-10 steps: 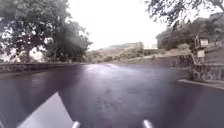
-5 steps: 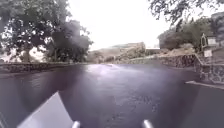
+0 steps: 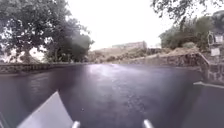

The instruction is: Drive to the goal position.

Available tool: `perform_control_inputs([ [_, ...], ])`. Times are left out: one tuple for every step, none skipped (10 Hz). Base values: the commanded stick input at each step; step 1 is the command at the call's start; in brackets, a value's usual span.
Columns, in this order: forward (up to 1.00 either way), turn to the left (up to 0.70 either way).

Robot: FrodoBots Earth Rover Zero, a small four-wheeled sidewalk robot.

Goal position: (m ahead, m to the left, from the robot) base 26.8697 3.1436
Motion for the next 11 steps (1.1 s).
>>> perform_control_inputs([
  [0.70,0.00],
  [0.70,0.00],
  [0.70,0.00],
  [0.70,0.00],
  [0.70,0.00],
  [0.70,0.00],
  [0.70,0.00],
  [0.70,0.00],
  [0.70,0.00],
  [0.70,0.00],
  [0.70,0.00],
])
